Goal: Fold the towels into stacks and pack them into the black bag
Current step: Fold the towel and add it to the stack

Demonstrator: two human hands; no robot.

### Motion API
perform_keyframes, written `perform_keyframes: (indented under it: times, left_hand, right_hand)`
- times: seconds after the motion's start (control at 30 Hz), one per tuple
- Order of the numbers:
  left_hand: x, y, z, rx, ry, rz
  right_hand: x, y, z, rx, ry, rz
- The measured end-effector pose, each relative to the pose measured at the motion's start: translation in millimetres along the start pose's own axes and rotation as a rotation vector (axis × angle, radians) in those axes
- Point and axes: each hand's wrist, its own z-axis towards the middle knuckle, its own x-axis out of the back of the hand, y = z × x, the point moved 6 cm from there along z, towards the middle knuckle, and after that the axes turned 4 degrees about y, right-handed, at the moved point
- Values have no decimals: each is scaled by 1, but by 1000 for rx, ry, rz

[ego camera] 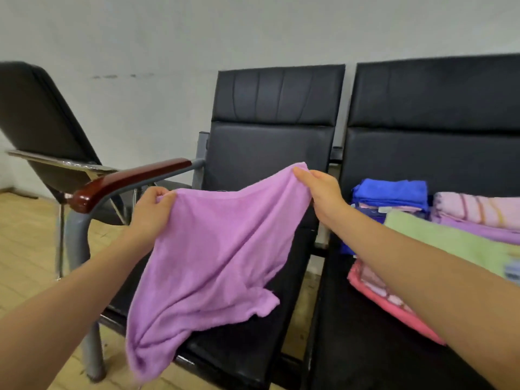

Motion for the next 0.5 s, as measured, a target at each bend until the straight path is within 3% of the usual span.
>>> perform_keyframes:
  times: [0.3, 0.5]
  left_hand:
    - [46, 135, 7, -169, 216, -242]
    - [63, 170, 10, -128, 236, -475]
  right_hand:
    - [44, -163, -9, 267, 143, -220]
    - [45, -197, -3, 157, 90, -118]
